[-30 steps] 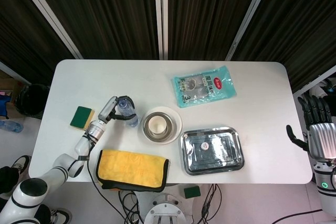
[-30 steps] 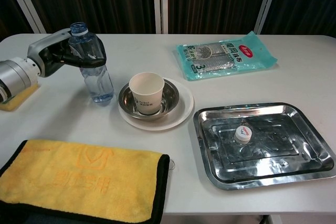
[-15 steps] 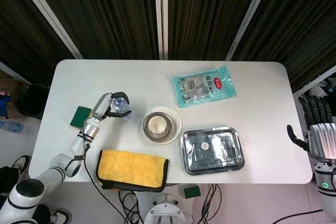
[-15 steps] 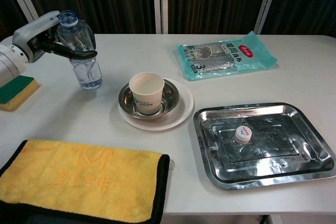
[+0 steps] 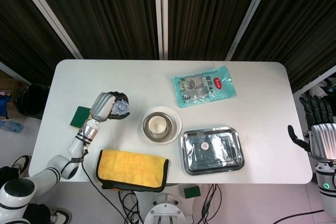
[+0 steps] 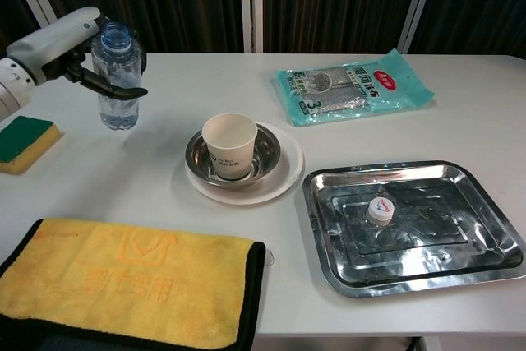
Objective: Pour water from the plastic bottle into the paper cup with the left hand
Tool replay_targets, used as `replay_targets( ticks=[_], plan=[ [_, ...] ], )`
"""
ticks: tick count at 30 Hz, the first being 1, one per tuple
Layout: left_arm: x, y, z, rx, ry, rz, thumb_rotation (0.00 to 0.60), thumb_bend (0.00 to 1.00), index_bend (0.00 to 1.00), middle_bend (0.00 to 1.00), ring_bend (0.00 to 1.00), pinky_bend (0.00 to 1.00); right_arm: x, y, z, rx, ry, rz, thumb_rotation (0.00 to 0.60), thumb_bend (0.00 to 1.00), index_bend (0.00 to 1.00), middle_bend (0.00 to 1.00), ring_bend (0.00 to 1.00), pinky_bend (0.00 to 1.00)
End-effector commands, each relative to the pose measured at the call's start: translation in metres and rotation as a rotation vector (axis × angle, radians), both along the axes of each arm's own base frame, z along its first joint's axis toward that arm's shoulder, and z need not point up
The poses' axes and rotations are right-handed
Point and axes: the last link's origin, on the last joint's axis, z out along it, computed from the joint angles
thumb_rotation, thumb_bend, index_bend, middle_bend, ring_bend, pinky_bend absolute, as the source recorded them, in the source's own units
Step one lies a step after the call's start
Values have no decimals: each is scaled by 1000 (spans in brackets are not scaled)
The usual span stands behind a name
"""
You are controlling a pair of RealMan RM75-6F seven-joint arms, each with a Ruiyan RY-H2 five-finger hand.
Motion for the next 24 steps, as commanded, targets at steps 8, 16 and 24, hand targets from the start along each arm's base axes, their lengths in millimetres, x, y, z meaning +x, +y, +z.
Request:
replay_targets(
  ticks=[8, 16, 24],
  plan=[
    [20, -8, -10, 122, 249, -102, 600, 381, 696, 664, 517, 649, -2, 0, -1, 5, -4, -7, 600, 360, 0, 0, 0, 0],
    [30, -11, -14, 180, 340, -144, 600, 391, 706, 672, 525, 655, -4, 0, 1, 3, -6, -12, 600, 361, 0, 0, 0, 0],
    [36, -17, -18, 246, 442, -222, 600, 395, 719, 684, 537, 668, -6, 0, 2, 4, -9, -18, 600, 361, 0, 0, 0, 0]
  ],
)
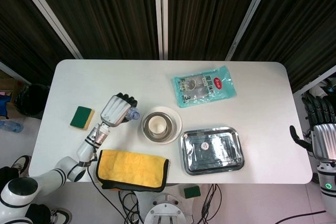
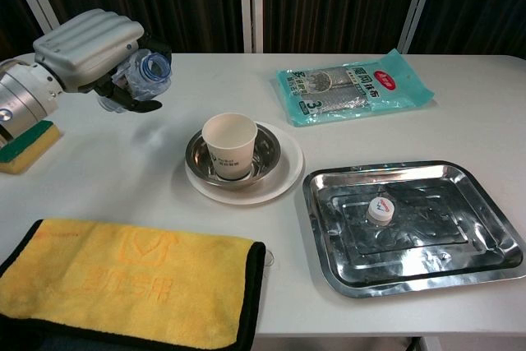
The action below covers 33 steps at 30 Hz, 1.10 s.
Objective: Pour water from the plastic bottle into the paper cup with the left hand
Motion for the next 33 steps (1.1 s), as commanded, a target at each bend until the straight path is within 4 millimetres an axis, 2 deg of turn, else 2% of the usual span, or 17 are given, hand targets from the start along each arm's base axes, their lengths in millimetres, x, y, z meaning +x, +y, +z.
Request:
replay_targets(
  ticks=[1, 10, 19, 33],
  plan=[
    [4, -3, -2, 39, 62, -53, 600, 396, 720, 685, 537, 668, 0, 0, 0, 1, -3, 1, 600, 362, 0, 0, 0, 0],
    [12, -5, -9, 39, 116, -87, 600, 396, 720, 685, 537, 671, -2, 0, -1, 5, -8, -2, 600, 361, 0, 0, 0, 0],
    [18, -1, -25, 10, 197, -91, 600, 397, 720, 685, 538, 671, -3, -1, 1, 1, -9, 1, 600, 362, 0, 0, 0, 0],
    [24, 7, -34, 50, 317, -137, 600, 409, 723, 688, 538, 671, -5, -1, 0, 5, -9, -5, 600, 361, 0, 0, 0, 0]
  ],
)
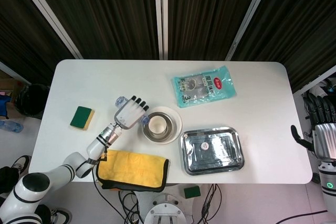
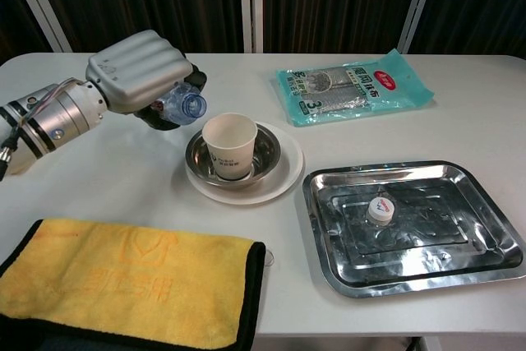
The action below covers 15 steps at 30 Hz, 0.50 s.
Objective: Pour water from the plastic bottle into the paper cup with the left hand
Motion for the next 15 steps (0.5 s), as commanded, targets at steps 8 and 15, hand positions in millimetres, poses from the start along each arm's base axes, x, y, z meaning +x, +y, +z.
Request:
replay_targets(
  ticks=[8, 15],
  plan=[
    [15, 3, -4, 10, 44, -36, 600, 410, 723, 689, 538, 671, 0, 0, -2, 5, 2, -3, 600, 361, 0, 0, 0, 0],
    [18, 3, -7, 11, 80, -53, 600, 409, 727, 694, 543, 672, -2, -1, -2, 6, 2, -9, 600, 361, 0, 0, 0, 0]
  ],
)
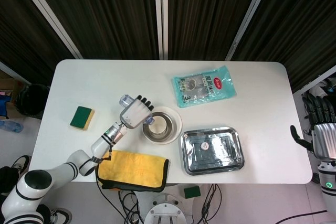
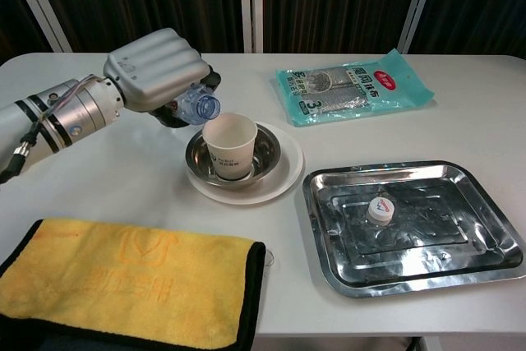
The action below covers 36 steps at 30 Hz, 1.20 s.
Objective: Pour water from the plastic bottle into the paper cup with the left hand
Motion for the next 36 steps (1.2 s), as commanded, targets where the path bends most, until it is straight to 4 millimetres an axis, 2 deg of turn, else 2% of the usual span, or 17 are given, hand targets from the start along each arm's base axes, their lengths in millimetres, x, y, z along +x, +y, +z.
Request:
replay_targets(
  ticks=[1, 36],
  plan=[
    [2, 0, -2, -2, 8, -8, 600, 410, 728, 695, 543, 672, 0, 0, 0, 0, -1, 0, 600, 362, 0, 0, 0, 0],
    [7, 0, 1, 90, 102, -113, 600, 418, 734, 701, 546, 677, -1, 0, 1, -5, -4, 4, 600, 361, 0, 0, 0, 0]
  ],
)
